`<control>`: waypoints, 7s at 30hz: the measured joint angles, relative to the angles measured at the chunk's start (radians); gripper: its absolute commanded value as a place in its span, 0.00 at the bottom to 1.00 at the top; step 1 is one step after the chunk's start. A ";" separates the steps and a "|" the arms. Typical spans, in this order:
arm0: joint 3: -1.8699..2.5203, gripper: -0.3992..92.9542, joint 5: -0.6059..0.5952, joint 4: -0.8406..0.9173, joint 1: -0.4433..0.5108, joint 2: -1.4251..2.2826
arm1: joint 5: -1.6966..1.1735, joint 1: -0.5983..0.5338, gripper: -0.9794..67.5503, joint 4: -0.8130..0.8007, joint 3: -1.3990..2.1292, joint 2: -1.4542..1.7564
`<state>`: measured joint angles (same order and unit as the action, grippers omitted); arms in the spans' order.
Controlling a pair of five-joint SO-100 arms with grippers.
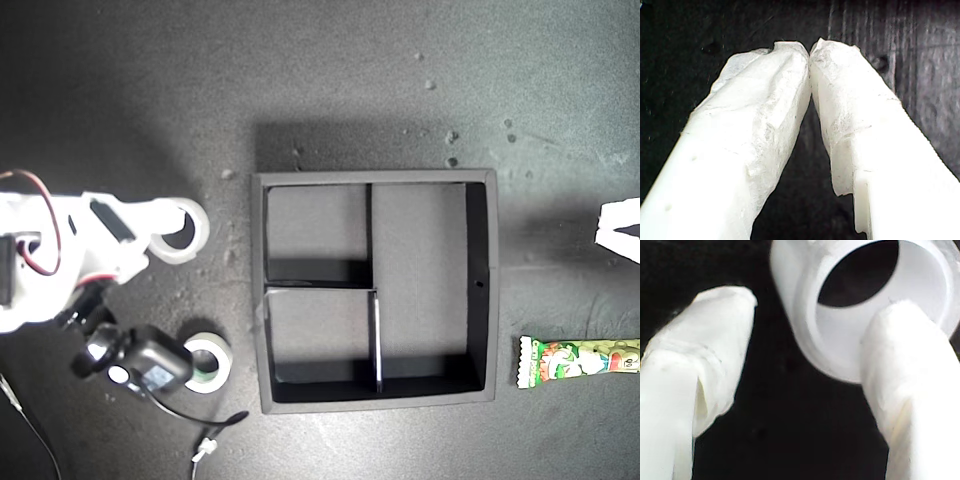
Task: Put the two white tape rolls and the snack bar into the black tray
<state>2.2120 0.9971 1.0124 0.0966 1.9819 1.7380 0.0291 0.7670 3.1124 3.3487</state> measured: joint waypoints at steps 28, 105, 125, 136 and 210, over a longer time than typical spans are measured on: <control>-0.282 0.01 -0.049 0.163 -0.063 -0.199 | 0.071 0.232 0.29 0.002 0.000 -0.002; -0.670 0.21 0.350 0.494 0.336 -0.238 | 0.449 -0.779 0.52 -0.072 -0.828 -1.226; -0.523 0.18 0.451 0.087 0.517 -0.411 | 0.683 -0.824 0.51 -0.066 -0.614 -1.226; -0.523 0.18 0.451 0.015 0.508 -0.489 | 0.681 -0.818 0.52 -0.120 -0.600 -1.226; -2.217 0.13 -0.097 0.802 0.216 -1.425 | -1.065 -0.172 0.01 0.230 -1.190 -1.189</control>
<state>-0.0046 0.9004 1.8147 0.3129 0.5568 0.6734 -0.1427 0.9971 1.9221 2.1598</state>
